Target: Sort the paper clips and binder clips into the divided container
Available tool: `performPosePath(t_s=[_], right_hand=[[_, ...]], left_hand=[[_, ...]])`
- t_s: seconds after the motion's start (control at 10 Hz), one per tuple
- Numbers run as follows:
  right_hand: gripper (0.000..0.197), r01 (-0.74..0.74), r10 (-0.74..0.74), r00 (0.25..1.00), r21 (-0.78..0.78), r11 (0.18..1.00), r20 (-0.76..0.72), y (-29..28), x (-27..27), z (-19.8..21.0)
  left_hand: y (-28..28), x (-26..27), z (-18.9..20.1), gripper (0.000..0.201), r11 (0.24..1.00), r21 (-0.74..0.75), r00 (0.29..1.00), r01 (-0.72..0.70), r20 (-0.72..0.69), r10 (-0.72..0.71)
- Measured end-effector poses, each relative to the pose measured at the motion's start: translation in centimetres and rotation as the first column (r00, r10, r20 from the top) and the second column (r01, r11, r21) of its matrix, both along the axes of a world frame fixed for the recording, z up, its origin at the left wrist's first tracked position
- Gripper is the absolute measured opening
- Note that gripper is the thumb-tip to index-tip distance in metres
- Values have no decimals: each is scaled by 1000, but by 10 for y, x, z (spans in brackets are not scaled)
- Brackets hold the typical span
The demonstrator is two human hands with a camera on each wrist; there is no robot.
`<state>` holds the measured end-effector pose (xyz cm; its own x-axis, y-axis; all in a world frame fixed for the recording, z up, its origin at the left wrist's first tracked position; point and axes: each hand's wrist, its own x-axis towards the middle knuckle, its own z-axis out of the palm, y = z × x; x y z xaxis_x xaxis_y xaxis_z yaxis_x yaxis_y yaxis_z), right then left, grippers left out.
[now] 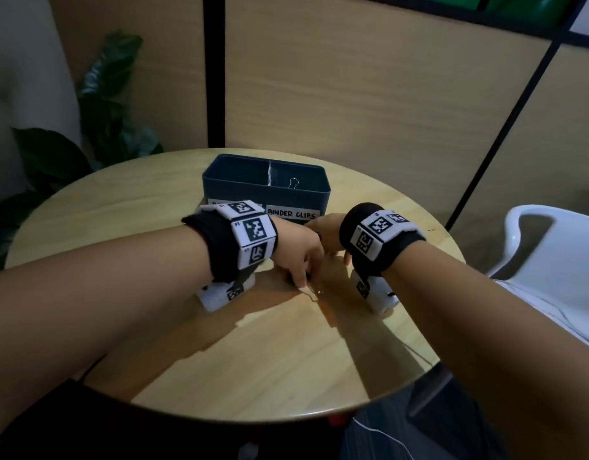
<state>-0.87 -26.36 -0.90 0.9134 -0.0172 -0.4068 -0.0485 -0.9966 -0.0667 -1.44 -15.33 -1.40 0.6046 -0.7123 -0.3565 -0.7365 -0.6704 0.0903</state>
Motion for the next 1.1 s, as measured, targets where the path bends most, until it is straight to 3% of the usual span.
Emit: performPosePath(t_s=[0.2,0.3,0.4,0.5,0.6,0.8,0.9,1.0,1.1], right_hand=[[40,-91,91,996,-24,996,-3,10,-2,0],[37,-14,8,1000,216,976,29,2,0,6],[33,26,-183,965,628,778,187,-9,5,33],[34,-27,-380,839,728,685,389,-15,23,53],[30,1,-415,765,643,766,493,-9,44,49],[33,128,-364,756,422,898,544,2,64,31],[37,144,-350,772,390,909,531,1,70,29],[47,160,-370,784,414,896,498,-1,69,34],[50,176,-415,773,467,867,480,-6,65,41]], left_hand=[[25,15,22,29,975,-150,978,-166,-148,144],[35,24,42,28,931,-305,977,-200,-136,165],[40,35,66,30,744,-624,970,-238,-117,213],[36,52,76,33,550,-798,937,-246,-51,344],[25,71,66,34,579,-773,905,-259,14,424],[14,97,38,39,677,-653,873,-339,50,485],[14,106,34,52,732,-574,881,-367,39,472],[19,103,39,68,724,-569,890,-390,-31,456],[27,96,48,70,713,-595,897,-372,-32,441]])
